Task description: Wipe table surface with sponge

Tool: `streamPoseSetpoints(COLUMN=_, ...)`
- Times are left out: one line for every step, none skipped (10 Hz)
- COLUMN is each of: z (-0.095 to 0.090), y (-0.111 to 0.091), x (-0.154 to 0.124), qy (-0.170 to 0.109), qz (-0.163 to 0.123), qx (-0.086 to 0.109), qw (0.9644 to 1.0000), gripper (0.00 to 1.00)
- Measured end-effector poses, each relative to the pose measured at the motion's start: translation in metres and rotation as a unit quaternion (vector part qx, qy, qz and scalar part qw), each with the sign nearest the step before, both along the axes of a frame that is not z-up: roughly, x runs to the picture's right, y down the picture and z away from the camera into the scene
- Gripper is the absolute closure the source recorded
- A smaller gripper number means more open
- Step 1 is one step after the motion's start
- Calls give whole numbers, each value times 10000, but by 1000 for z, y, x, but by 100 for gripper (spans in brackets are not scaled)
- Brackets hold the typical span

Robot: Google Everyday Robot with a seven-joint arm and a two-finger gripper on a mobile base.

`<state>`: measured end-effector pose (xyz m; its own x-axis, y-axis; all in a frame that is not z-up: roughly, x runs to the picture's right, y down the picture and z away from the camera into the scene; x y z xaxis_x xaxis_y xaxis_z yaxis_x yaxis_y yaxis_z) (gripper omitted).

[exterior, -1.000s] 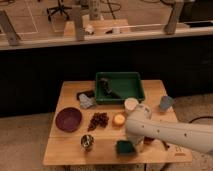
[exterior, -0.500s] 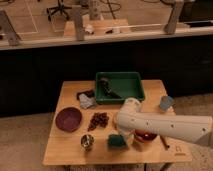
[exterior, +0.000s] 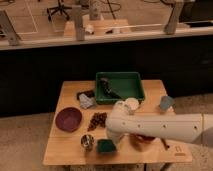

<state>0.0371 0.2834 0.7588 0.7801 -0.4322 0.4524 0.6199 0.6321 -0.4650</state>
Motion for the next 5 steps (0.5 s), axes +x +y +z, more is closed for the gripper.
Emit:
streamPoseSetpoints(z=-6, y=8, x=1, qy=-40, qz=-33, qx=-53, qw=10000, gripper=95)
streamPoseSetpoints(z=-13, y=15, x=5, qy=-61, qz=-45, qx=-108, qw=9999, gripper=95)
streamPoseSetpoints(z=-18, y=21, x=12, qy=-48, qz=-52, qx=-150, qw=9999, gripper=95)
streamPoseSetpoints(z=-20, y=25, x=19, qy=-15, qz=-42, qx=-184, qw=9998, gripper=95)
streamPoseSetpoints(z=-22, y=30, x=31, qy=83, qz=-28, qx=-225, qw=9997, gripper=95)
